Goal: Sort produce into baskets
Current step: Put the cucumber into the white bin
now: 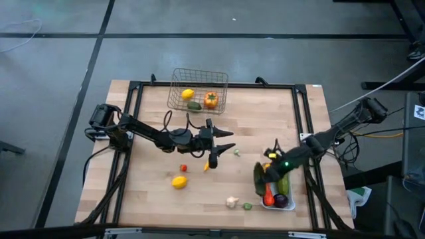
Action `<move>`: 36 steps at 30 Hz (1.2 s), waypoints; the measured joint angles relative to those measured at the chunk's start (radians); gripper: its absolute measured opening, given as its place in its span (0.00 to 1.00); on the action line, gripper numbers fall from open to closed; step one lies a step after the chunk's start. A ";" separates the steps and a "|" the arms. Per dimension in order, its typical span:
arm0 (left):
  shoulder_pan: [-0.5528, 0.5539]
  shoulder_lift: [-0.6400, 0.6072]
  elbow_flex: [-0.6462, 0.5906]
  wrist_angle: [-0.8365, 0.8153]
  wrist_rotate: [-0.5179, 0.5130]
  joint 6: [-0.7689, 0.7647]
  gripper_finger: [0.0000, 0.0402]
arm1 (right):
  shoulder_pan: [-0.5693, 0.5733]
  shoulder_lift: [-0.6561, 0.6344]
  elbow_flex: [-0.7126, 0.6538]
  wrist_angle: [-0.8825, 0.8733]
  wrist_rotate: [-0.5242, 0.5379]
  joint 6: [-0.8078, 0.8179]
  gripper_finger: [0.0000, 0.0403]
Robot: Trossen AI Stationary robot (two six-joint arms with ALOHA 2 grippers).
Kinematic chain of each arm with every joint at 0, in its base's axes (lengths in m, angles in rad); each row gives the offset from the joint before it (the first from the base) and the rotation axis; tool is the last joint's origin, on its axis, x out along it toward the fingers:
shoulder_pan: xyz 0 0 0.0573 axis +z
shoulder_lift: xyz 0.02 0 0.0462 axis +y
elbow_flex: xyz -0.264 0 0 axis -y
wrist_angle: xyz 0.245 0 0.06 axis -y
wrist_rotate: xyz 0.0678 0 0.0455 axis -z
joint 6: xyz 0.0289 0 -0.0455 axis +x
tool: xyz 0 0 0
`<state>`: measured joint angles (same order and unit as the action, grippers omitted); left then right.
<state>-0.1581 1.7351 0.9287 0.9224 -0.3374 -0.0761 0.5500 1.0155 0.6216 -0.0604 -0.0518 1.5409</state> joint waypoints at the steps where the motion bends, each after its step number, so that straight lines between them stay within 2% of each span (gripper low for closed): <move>1: 0.000 0.000 0.000 0.000 0.000 -0.001 0.50 | 0.021 0.003 0.000 -0.037 -0.013 0.052 0.34; 7: 0.003 0.000 0.000 0.000 0.000 -0.002 0.50 | 0.152 0.003 0.000 -0.155 -0.038 0.271 0.34; 14: 0.003 0.000 0.000 -0.001 0.001 -0.003 0.50 | 0.257 0.032 0.000 -0.297 -0.029 0.450 0.34; 20: 0.003 0.000 0.000 -0.004 0.001 -0.003 0.50 | 0.268 0.083 0.000 -0.296 -0.029 0.470 0.34; 36: 0.006 0.000 0.000 -0.006 0.001 -0.003 0.50 | 0.268 0.089 0.000 -0.297 0.034 0.470 0.34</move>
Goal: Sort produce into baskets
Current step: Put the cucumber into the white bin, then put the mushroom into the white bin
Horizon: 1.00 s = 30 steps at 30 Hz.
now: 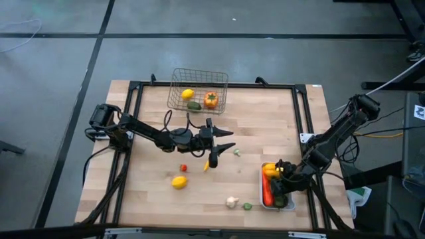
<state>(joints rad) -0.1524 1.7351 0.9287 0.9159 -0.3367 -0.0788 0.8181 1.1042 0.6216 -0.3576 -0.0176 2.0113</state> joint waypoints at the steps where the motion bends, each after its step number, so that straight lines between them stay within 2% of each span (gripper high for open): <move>1: 0.000 0.000 0.000 0.000 0.000 0.000 0.50 | 0.000 0.000 0.000 0.000 0.000 0.000 0.34; 11: 0.000 0.000 0.000 -0.018 0.000 0.000 0.50 | 0.000 0.000 0.000 -0.001 0.000 0.000 0.36; 22: 0.000 0.000 0.000 -0.017 0.000 0.000 0.50 | 0.000 0.000 0.000 0.000 0.000 0.000 0.64; 30: 0.000 0.000 0.000 -0.016 0.000 0.000 0.50 | 0.000 -0.018 0.000 0.002 0.022 0.000 0.69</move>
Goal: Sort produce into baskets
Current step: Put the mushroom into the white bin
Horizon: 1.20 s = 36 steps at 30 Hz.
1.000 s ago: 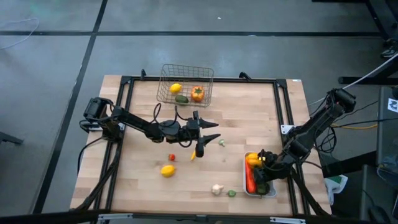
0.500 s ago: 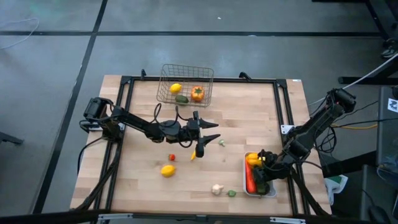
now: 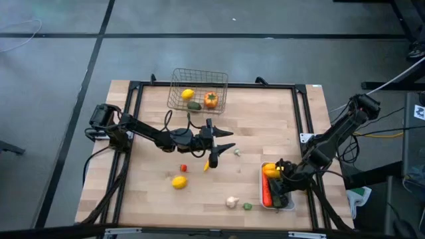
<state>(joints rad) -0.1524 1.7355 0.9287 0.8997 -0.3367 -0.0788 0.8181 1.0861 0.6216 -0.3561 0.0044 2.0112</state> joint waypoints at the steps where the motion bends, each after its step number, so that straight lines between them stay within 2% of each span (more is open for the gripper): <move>1: 0.000 0.000 0.000 0.000 0.000 0.000 0.50 | 0.000 -0.003 0.000 0.000 0.004 0.000 0.69; 17: -0.004 0.000 0.000 0.001 0.000 0.006 0.50 | 0.000 -0.067 0.000 -0.016 0.012 0.000 0.68; 23: -0.009 -0.002 0.000 -0.008 0.000 0.010 0.50 | 0.000 -0.112 0.000 -0.021 0.102 -0.020 0.68; 36: -0.012 -0.105 0.083 -0.478 0.000 0.001 0.50 | 0.000 -0.193 0.000 -0.020 0.317 -0.208 0.68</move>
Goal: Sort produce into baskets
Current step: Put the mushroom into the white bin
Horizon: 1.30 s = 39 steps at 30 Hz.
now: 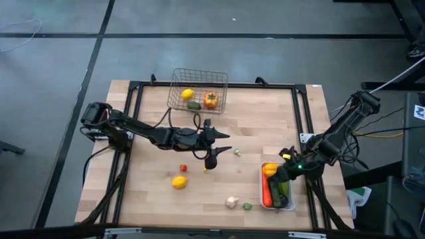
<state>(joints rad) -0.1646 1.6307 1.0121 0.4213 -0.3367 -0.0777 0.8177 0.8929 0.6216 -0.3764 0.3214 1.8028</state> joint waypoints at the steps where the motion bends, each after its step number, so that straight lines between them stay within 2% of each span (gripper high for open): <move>1: 0.000 -0.001 0.005 -0.021 0.000 -0.002 0.50 | 0.000 -0.004 0.000 0.000 0.014 -0.016 0.68; 12: -0.001 -0.001 0.019 -0.140 0.000 -0.115 0.50 | 0.000 -0.014 0.000 0.021 0.203 -0.202 0.68; 19: -0.001 -0.001 0.019 -0.210 0.000 -0.162 0.50 | 0.000 -0.014 0.000 0.039 0.272 -0.309 0.68; 29: -0.001 -0.001 0.019 -0.231 0.000 -0.187 0.50 | 0.000 -0.013 0.000 0.039 0.421 -0.468 0.68; 34: 0.001 -0.001 0.019 -0.231 0.000 -0.203 0.50 | -0.023 -0.012 0.000 0.038 0.447 -0.551 0.68; 39: 0.002 -0.002 0.019 -0.231 0.000 -0.204 0.50 | -0.101 -0.007 0.000 0.039 0.446 -0.680 0.68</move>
<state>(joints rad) -0.1631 1.6291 1.0309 0.1902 -0.3367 -0.2817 0.7170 0.8863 0.6216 -0.3378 0.7677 1.1228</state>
